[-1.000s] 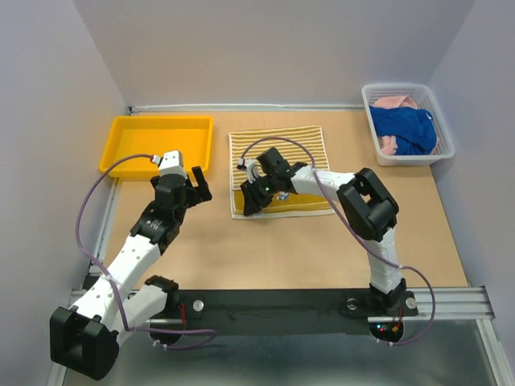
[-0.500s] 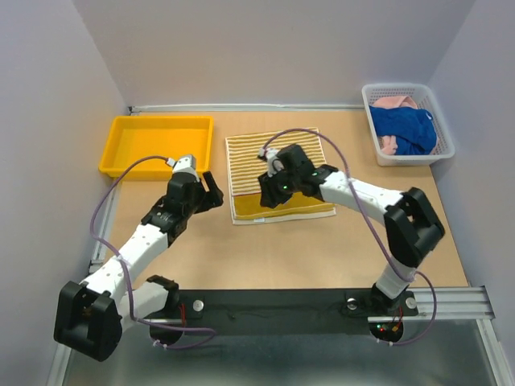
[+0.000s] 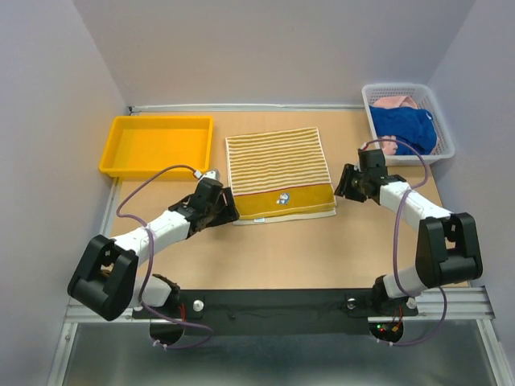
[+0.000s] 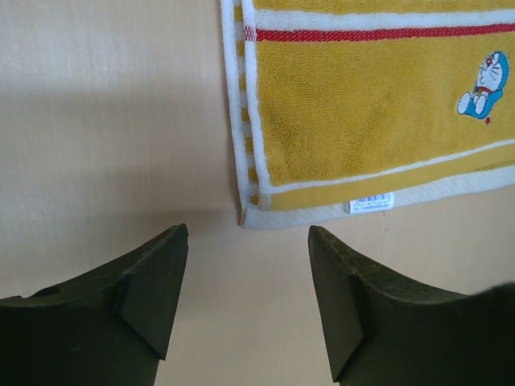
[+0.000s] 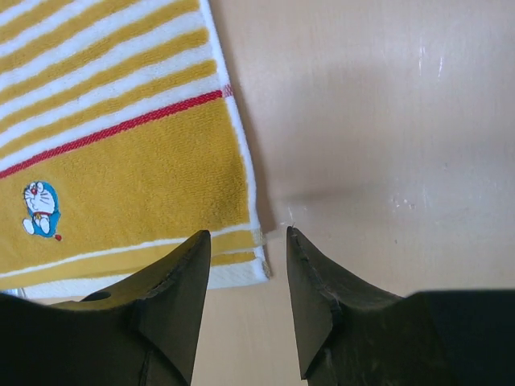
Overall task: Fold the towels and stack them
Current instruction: Fold the towel
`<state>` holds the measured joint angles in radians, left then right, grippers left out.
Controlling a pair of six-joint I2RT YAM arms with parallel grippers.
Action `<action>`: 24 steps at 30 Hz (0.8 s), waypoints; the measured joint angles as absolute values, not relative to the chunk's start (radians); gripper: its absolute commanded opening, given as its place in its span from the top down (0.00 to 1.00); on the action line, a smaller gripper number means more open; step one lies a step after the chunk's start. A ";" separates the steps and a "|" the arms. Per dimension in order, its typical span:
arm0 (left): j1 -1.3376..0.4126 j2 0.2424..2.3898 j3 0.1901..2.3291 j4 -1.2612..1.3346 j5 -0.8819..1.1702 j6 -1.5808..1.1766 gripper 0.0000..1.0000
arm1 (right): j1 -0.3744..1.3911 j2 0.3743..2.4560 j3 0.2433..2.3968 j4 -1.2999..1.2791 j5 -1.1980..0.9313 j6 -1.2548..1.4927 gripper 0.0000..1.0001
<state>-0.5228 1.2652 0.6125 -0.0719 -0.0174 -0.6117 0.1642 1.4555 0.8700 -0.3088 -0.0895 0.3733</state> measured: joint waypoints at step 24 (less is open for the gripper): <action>-0.530 1.316 0.648 -0.055 -0.023 -0.633 0.30 | 0.076 1.573 0.756 -0.103 -0.294 0.528 0.62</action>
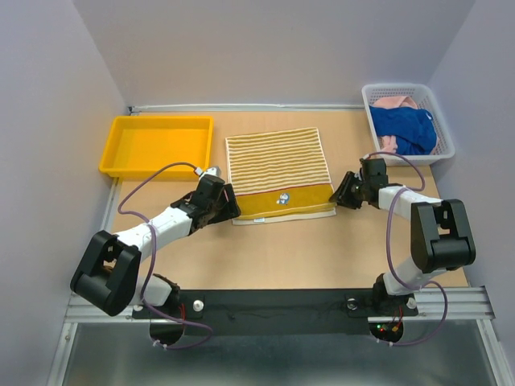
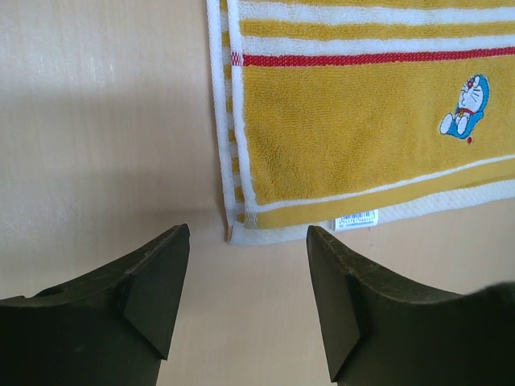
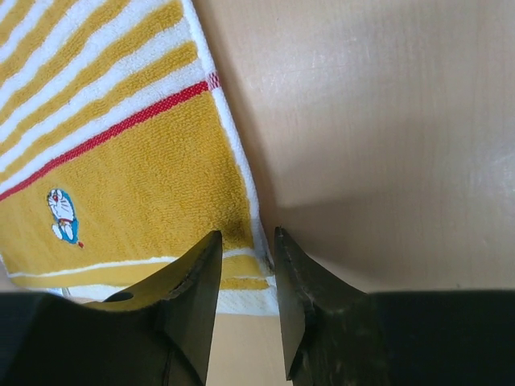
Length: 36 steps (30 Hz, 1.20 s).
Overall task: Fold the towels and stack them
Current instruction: Fold the towel
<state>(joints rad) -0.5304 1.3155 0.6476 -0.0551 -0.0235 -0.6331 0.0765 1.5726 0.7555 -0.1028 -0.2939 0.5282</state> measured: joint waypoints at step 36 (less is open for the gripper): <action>-0.531 1.377 0.676 -0.041 -0.027 -0.633 0.34 | 0.073 1.591 0.749 -0.085 -0.339 0.528 0.86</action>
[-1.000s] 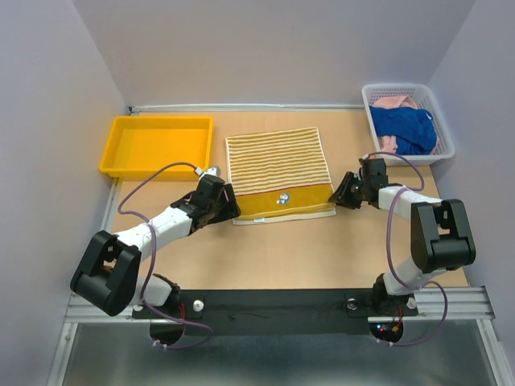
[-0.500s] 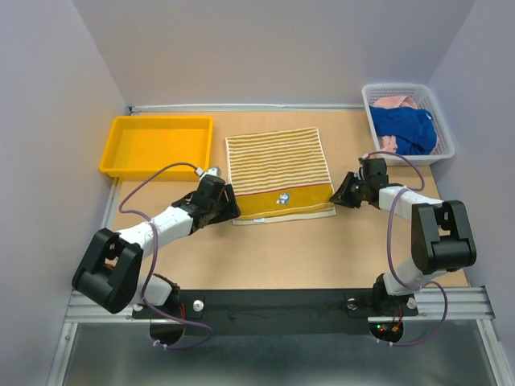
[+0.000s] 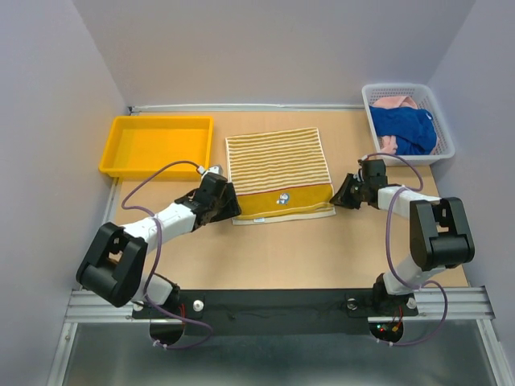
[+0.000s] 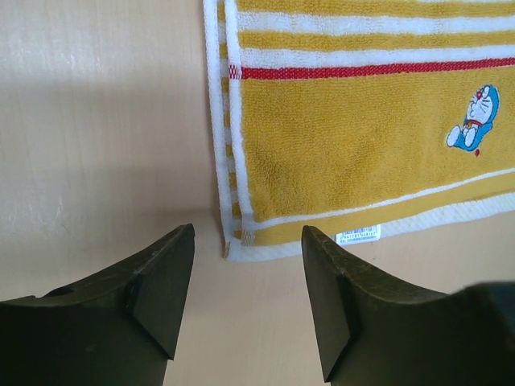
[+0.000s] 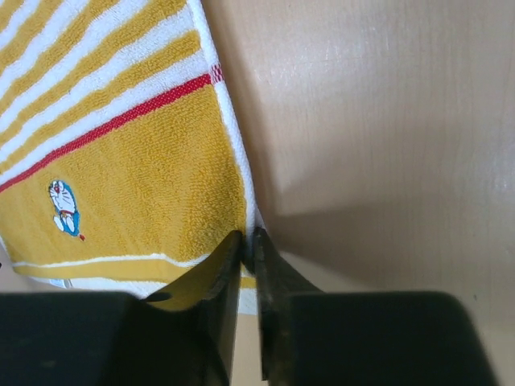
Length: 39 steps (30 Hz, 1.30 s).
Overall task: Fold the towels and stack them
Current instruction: Fold the towel
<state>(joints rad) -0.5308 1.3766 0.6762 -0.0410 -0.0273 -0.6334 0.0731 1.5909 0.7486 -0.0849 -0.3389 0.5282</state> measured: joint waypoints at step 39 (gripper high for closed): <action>-0.551 1.504 0.737 -0.035 -0.048 -0.638 0.56 | 0.073 1.563 0.748 -0.082 -0.340 0.509 0.99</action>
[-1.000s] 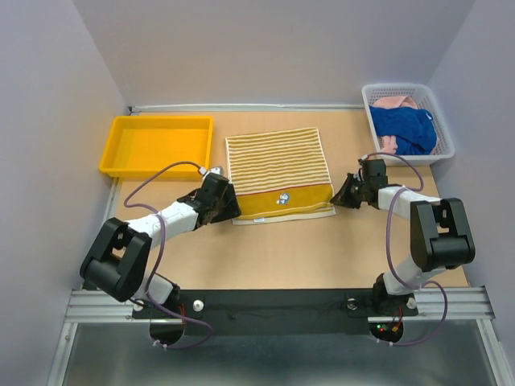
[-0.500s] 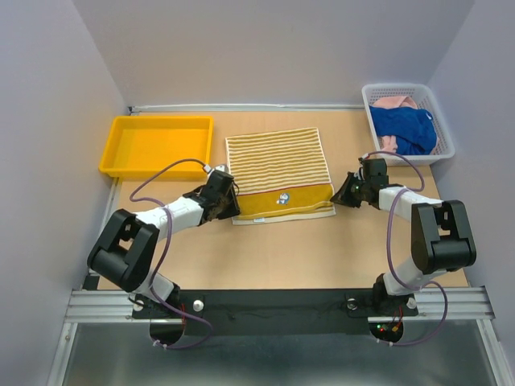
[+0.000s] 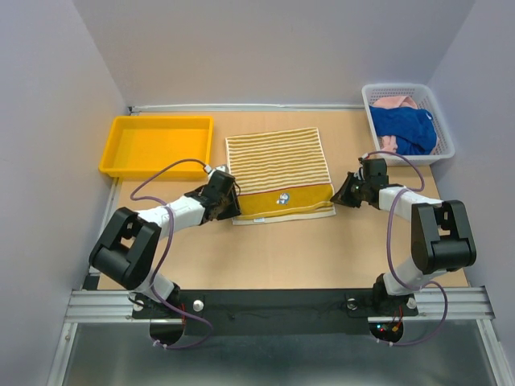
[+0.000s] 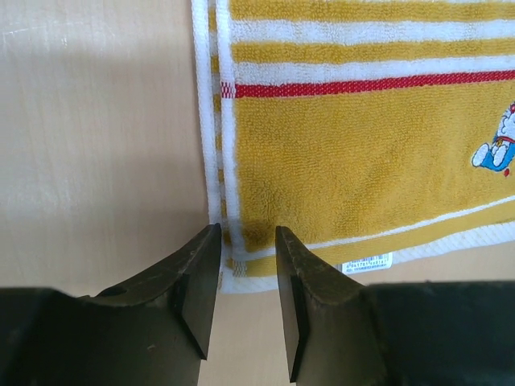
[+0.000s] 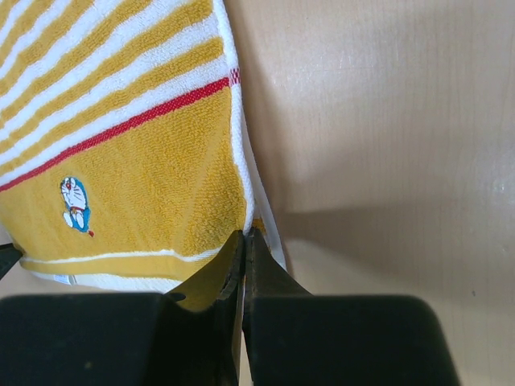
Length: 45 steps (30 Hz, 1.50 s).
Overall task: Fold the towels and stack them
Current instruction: Fold the towel
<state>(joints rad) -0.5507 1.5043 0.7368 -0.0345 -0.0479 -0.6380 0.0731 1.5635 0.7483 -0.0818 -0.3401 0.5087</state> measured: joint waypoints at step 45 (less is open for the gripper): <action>-0.561 1.455 1.011 -0.233 -0.151 -0.584 1.00 | 0.073 1.406 0.869 -0.141 -0.333 0.506 1.00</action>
